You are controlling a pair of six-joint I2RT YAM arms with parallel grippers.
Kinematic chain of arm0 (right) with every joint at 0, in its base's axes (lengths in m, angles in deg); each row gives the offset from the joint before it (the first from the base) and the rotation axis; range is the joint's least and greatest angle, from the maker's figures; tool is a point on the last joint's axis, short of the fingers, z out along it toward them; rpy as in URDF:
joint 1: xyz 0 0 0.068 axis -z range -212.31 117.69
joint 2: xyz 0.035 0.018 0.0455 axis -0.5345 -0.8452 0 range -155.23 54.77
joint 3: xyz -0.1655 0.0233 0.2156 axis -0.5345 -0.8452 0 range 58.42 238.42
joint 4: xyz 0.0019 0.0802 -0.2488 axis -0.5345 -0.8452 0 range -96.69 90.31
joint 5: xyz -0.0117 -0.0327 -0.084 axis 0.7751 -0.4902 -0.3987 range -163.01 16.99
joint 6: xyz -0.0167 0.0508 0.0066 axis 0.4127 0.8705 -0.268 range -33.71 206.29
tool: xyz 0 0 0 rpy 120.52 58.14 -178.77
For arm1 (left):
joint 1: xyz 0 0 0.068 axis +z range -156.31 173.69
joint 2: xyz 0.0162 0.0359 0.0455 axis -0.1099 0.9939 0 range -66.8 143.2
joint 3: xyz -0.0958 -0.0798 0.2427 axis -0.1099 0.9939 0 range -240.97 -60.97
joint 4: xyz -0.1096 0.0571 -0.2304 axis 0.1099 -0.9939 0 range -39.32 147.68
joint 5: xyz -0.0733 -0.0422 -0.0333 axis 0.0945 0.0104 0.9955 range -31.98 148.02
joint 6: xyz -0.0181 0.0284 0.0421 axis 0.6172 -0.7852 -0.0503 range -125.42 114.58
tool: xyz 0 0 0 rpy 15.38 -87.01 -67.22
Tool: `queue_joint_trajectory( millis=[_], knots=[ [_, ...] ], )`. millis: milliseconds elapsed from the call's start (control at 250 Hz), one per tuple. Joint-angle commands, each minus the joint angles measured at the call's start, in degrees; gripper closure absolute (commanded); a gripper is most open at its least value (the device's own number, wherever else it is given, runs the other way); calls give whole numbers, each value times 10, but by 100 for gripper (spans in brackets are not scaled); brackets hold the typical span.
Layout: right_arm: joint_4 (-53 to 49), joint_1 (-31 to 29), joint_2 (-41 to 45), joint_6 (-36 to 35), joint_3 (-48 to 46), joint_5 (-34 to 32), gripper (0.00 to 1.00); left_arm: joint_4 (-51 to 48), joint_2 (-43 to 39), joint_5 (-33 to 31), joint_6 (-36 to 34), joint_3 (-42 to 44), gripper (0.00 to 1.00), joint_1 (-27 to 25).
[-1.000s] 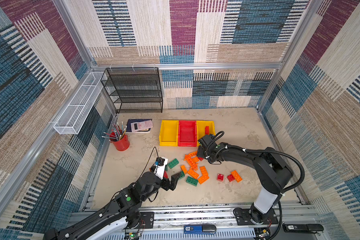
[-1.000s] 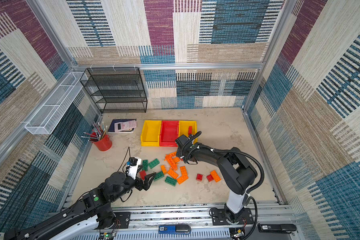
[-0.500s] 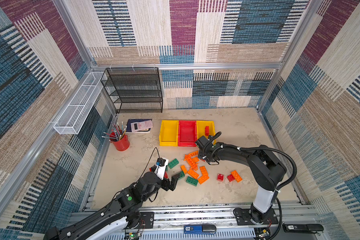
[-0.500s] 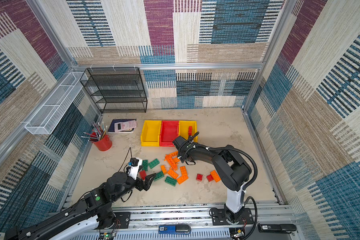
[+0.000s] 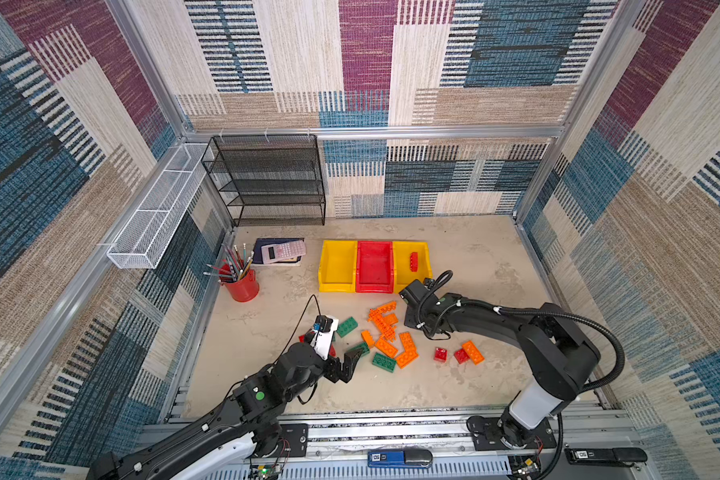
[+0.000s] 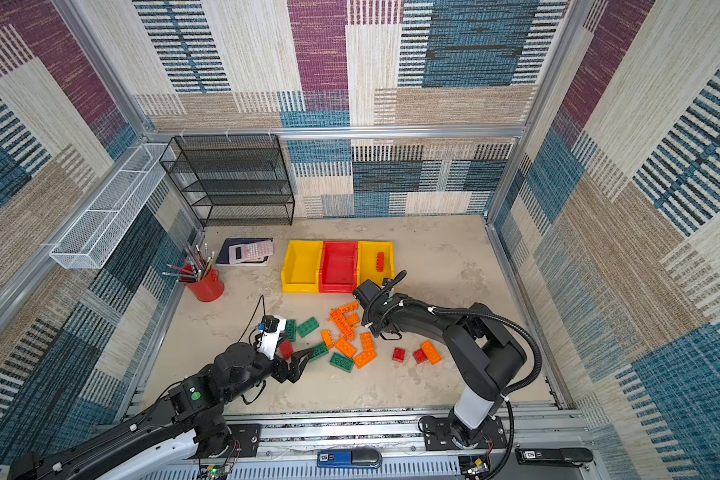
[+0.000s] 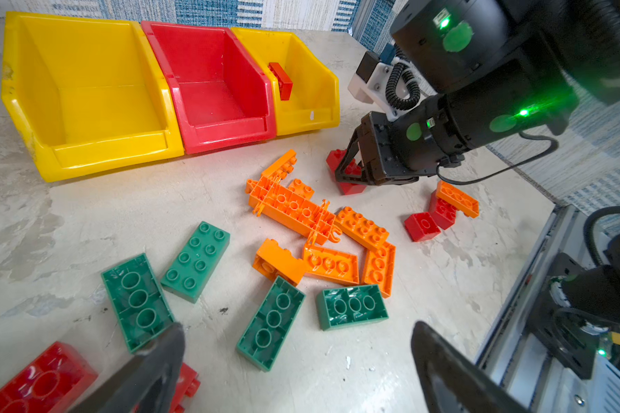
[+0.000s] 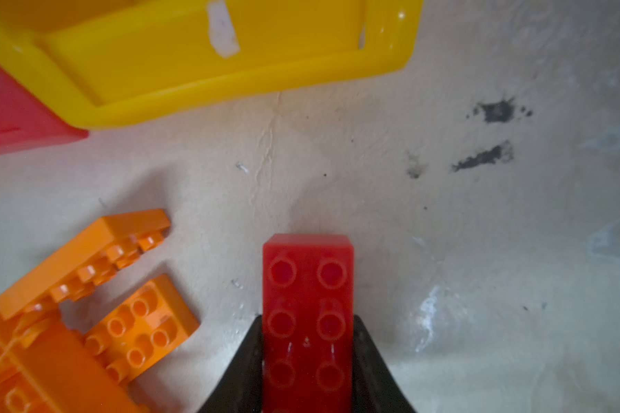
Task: Sort the legos into containers by color
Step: 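Lift the red brick with the right gripper into the same yellow bin and release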
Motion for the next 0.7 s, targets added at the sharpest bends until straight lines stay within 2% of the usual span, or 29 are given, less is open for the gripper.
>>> queue_joint_trajectory(
  millis=[0,212,420,696],
  knots=[
    [6,-1,36,-30,6,-6,70,5,18,20,16,-17,1,1],
    [11,11,61,-102,72,-44,69,19,98,45,17,-63,1,1],
    [50,67,-4,-166,145,-20,69,19,171,54,5,-120,1,1],
    [81,117,-117,-215,223,29,68,5,191,35,-2,-147,1,1]
  ],
)
